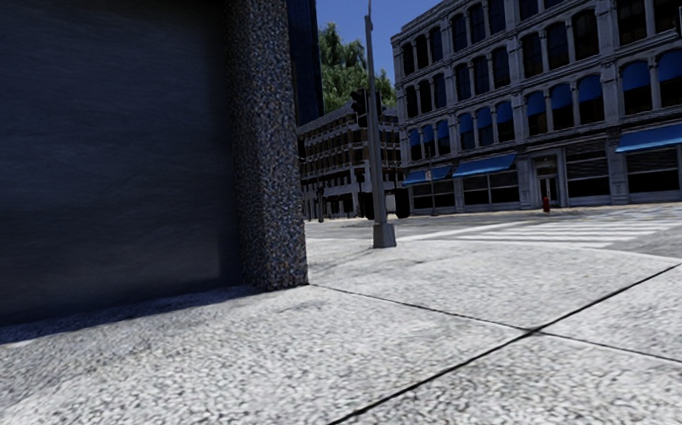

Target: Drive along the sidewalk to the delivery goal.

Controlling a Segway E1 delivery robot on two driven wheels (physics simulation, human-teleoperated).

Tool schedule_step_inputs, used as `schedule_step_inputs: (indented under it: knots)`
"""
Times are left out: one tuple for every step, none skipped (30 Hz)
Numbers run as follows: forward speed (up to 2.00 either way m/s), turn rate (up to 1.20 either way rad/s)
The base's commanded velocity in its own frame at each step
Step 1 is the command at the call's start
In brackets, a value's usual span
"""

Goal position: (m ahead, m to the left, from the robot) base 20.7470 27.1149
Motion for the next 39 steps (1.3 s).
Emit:
schedule_step_inputs:
  knots:
    - [2.0,-0.06]
    - [2.0,-0.06]
    - [2.0,-0.17]
    - [2.0,-0.22]
    - [2.0,-0.24]
    - [2.0,-0.24]
    - [2.0,-0.33]
    - [2.0,-0.43]
    - [2.0,-0.46]
    - [2.0,-0.46]
    - [2.0,-0.47]
    - [2.0,-0.47]
    - [2.0,-0.47]
    - [2.0,-0.47]
    - [2.0,-0.47]
    - [2.0,-0.47]
    - [2.0,-0.47]
    - [2.0,-0.47]
    - [2.0,-0.47]
    - [2.0,-0.47]
    - [2.0,-0.47]
    - [2.0,-0.47]
    - [2.0,-0.42]
    - [2.0,-0.42]
    - [2.0,-0.21]
    - [2.0,-0.01]
    - [2.0,0.0]
    - [2.0,0.0]
    - [2.0,0.0]
    - [2.0,0.0]
    - [2.0,0.0]
    - [2.0,0.0]
    - [2.0,0.0]
    - [2.0,0.0]
    - [2.0,0.0]
    - [2.0,0.0]
    - [2.0,0.0]
    - [2.0,0.02]
    - [2.0,0.13]
